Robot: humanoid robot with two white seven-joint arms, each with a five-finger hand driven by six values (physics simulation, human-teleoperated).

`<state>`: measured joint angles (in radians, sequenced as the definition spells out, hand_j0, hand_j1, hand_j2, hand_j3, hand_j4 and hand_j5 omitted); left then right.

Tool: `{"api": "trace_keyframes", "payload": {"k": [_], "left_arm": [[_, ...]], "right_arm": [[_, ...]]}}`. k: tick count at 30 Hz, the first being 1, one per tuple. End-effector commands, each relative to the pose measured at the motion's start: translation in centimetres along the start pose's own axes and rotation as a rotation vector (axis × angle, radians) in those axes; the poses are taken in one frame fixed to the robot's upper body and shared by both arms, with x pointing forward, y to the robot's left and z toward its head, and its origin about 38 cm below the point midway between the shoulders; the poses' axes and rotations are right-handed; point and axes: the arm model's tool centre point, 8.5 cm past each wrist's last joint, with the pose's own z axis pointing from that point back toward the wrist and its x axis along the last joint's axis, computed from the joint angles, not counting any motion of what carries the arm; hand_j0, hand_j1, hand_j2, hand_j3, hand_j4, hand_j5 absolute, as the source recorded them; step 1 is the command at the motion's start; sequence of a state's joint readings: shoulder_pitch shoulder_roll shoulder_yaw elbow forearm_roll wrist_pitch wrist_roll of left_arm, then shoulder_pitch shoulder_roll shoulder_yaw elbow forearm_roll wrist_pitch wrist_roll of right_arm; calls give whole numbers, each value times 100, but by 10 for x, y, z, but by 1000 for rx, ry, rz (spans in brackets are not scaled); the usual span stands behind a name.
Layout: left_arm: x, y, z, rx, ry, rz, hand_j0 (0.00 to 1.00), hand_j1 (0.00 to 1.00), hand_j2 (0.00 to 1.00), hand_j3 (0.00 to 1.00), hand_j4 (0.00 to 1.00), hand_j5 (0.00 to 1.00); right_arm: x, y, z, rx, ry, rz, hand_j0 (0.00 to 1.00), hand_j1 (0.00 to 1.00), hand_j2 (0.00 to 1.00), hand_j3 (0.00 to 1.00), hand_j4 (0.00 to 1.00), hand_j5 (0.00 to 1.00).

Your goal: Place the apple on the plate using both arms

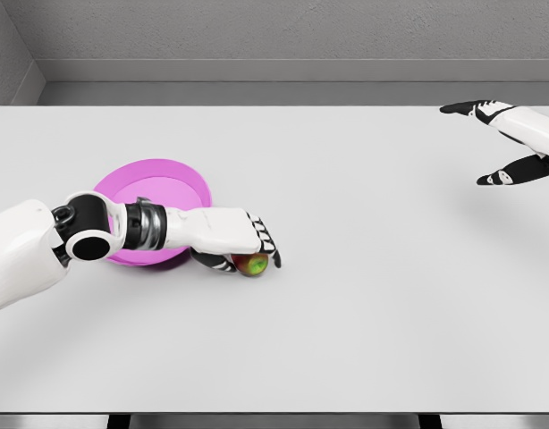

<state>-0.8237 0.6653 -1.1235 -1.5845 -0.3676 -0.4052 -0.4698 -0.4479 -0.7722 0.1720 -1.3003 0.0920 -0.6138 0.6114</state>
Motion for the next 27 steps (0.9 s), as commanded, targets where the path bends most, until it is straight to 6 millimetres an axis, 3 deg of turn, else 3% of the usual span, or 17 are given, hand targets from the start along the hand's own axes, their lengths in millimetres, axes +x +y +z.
{"api": "trace_keyframes", "payload": {"k": [1, 5, 13, 18, 23, 24, 27], "left_arm": [[0, 0, 0, 1, -2, 4, 65, 65, 65, 65, 65, 65], [3, 0, 0, 0, -24, -9, 56, 56, 56, 56, 56, 56], [4, 5, 2, 6, -46, -30, 54, 54, 54, 54, 54, 54], [-1, 15, 18, 15, -48, -66, 54, 54, 54, 54, 54, 54], [-16, 29, 65, 70, -52, -83, 54, 54, 54, 54, 54, 54], [-25, 35, 83, 92, -10, -80, 54, 54, 54, 54, 54, 54], [-43, 34, 111, 108, 64, -44, 54, 54, 54, 54, 54, 54]], "right_arm": [[0, -1, 0, -5, -1, -6, 100, 100, 100, 100, 100, 100], [0, -1, 0, -5, -1, -6, 100, 100, 100, 100, 100, 100], [0, -1, 0, -5, -1, -6, 100, 100, 100, 100, 100, 100], [0, -2, 0, -6, -1, -3, 100, 100, 100, 100, 100, 100], [0, -3, 0, -8, -1, -4, 100, 100, 100, 100, 100, 100], [0, -3, 0, -8, -1, -4, 100, 100, 100, 100, 100, 100], [1, -3, 0, -8, -2, -3, 100, 100, 100, 100, 100, 100]]}}
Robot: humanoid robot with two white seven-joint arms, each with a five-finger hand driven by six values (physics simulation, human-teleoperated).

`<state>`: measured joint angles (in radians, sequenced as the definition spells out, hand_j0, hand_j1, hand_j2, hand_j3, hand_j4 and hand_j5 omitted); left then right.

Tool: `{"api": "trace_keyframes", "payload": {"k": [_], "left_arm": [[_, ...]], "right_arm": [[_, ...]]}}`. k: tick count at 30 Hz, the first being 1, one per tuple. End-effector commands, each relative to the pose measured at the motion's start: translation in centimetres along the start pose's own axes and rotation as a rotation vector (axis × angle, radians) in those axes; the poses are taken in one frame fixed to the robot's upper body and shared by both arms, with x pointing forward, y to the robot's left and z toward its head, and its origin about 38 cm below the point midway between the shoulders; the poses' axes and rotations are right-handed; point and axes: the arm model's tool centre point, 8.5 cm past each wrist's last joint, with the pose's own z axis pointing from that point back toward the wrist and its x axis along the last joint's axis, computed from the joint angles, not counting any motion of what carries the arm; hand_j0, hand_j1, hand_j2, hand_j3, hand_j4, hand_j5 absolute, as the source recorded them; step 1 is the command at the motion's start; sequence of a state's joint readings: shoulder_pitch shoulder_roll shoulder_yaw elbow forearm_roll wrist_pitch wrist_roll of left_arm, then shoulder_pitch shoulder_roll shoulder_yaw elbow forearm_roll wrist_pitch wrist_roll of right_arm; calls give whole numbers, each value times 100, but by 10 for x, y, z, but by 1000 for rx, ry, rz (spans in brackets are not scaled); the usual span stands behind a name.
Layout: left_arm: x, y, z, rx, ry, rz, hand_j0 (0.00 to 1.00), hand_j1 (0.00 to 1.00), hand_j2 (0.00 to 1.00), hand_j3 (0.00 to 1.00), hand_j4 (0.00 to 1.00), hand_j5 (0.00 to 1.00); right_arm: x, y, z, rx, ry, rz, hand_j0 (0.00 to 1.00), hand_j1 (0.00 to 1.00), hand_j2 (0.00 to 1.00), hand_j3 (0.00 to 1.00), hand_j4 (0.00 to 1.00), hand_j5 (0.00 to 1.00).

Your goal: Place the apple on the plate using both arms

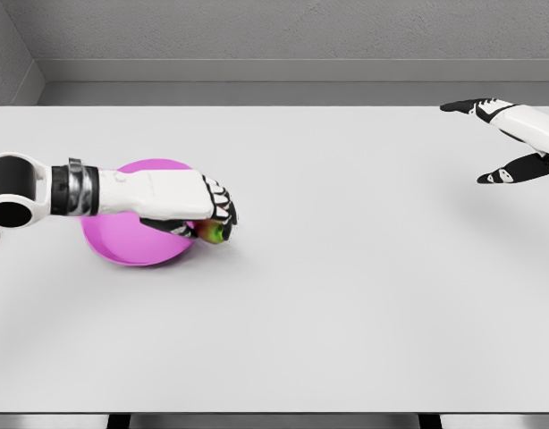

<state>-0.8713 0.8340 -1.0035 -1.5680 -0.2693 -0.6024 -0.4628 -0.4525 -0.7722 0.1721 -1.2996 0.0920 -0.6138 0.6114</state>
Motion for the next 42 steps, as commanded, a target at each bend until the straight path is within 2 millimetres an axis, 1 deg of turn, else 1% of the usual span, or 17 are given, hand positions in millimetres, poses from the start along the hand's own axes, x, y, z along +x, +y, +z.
{"api": "trace_keyframes", "payload": {"k": [1, 3, 7, 10, 11, 13, 16, 22, 24, 26, 27, 29, 31, 33, 34, 39, 42], "left_arm": [[-20, 4, 29, 23, 77, 25, 54, 54, 54, 54, 54, 54], [-38, -5, 38, 16, 132, 62, 54, 54, 54, 54, 54, 54], [-49, -18, 43, -2, 168, 99, 56, 56, 56, 56, 56, 56], [-57, -25, 48, -13, 197, 118, 61, 61, 61, 61, 61, 61], [-56, -25, 48, -11, 195, 119, 70, 70, 70, 70, 70, 70], [-56, -24, 46, -7, 190, 121, 86, 86, 86, 86, 86, 86], [-58, -25, 48, -5, 197, 126, 100, 100, 100, 100, 100, 100], [-59, -26, 48, -2, 199, 133, 100, 100, 100, 100, 100, 100], [-55, -22, 43, 20, 173, 145, 100, 100, 100, 100, 100, 100], [-49, -3, 27, 90, 117, 157, 100, 100, 100, 100, 100, 100], [-45, 2, 21, 119, 92, 175, 100, 100, 100, 100, 100, 100], [-32, 13, -6, 159, 11, 183, 100, 100, 100, 100, 100, 100], [-17, 19, -36, 186, -63, 191, 100, 100, 100, 100, 100, 100], [-9, 22, -54, 200, -102, 196, 100, 100, 100, 100, 100, 100], [-7, 24, -57, 203, -110, 195, 100, 100, 100, 100, 100, 100], [-9, 21, -56, 200, -102, 202, 100, 100, 100, 100, 100, 100], [-11, 20, -54, 199, -95, 204, 100, 100, 100, 100, 100, 100]], "right_arm": [[0, -1, 0, -5, -1, -5, 100, 100, 100, 100, 100, 100], [0, -1, 0, -5, -1, -5, 100, 100, 100, 100, 100, 100], [2, -1, 0, -4, -6, -1, 100, 100, 100, 100, 100, 100], [2, -1, 0, -3, -6, -1, 100, 100, 100, 100, 100, 100], [2, 0, 0, -1, -6, -2, 100, 100, 100, 100, 100, 100], [2, 0, 0, 0, -5, -3, 100, 100, 100, 100, 100, 100], [2, 1, 0, 1, -5, -4, 100, 100, 100, 100, 100, 100], [2, 0, 0, 0, -5, -3, 100, 100, 100, 100, 100, 100], [2, 0, 0, 0, -5, -3, 100, 100, 100, 100, 100, 100], [1, 0, 0, -1, -4, -2, 100, 100, 100, 100, 100, 100], [1, 0, 1, -2, -3, -4, 100, 100, 100, 100, 100, 100], [0, 0, 2, -1, 0, -5, 100, 100, 100, 100, 100, 100], [-1, 2, 2, 2, 3, -9, 100, 100, 100, 100, 100, 100], [-1, 2, 3, 2, 4, -8, 100, 100, 100, 100, 100, 100], [-1, 0, 4, 4, 8, -4, 100, 100, 100, 100, 100, 100], [0, -3, 4, 1, 6, 4, 100, 100, 100, 100, 100, 100], [0, -2, 4, 3, 3, 3, 100, 100, 100, 100, 100, 100]]}}
